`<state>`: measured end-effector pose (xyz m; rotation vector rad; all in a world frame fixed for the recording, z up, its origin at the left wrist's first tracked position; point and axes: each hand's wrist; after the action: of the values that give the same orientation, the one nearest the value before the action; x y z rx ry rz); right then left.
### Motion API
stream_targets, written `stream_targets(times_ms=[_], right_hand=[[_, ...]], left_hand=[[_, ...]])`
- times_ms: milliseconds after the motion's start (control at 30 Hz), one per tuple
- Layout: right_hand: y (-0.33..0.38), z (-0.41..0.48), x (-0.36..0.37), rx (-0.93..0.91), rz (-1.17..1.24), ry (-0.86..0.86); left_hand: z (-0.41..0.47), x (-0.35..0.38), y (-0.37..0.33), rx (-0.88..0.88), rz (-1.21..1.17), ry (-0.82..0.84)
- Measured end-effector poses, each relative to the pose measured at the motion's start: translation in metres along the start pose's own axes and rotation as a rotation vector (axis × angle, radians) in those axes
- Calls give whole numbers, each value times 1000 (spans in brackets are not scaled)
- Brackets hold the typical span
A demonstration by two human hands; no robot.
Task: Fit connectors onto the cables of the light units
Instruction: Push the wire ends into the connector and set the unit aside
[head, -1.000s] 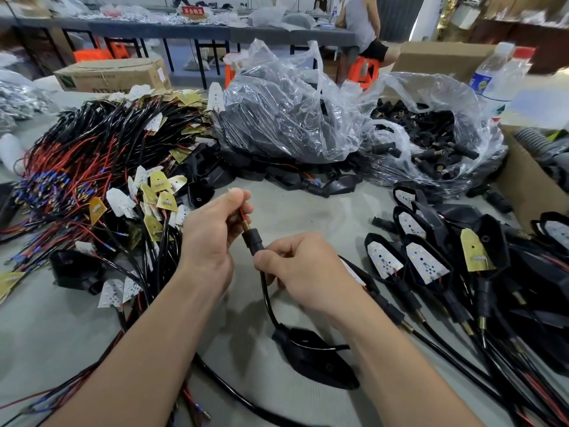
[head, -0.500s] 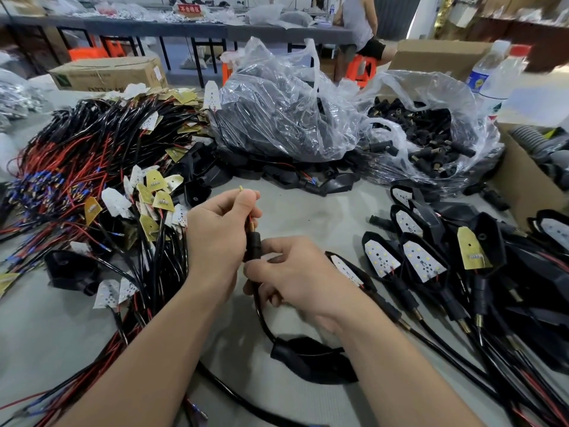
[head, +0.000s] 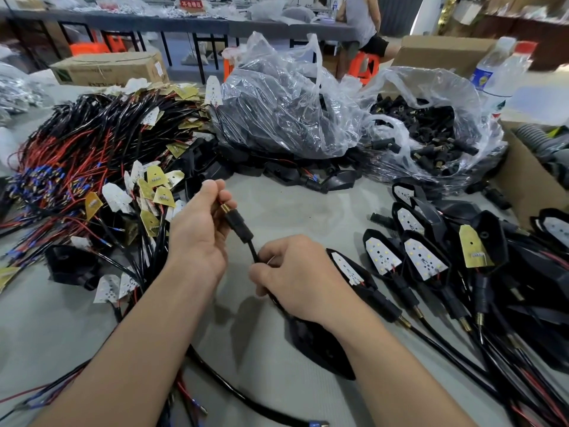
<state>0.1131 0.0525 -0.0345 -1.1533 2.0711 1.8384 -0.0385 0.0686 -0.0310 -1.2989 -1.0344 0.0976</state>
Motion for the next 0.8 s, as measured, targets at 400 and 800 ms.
stream_targets(times_ms=[400,800], right_hand=[[-4,8,-3,-73,34,-280],[-5,11,-10,-101,90,-314]], left_hand=[[-10,5,4,-71,168,404],[-12,1,7,-50,244,542]])
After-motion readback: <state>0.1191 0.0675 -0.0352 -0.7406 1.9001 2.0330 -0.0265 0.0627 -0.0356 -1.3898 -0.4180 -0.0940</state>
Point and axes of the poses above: each hand's wrist, its own z-axis towards the middle knuckle, its own x-axis out of the palm, y = z × x, and after that the axes turned 9 degrees about x, right-handed
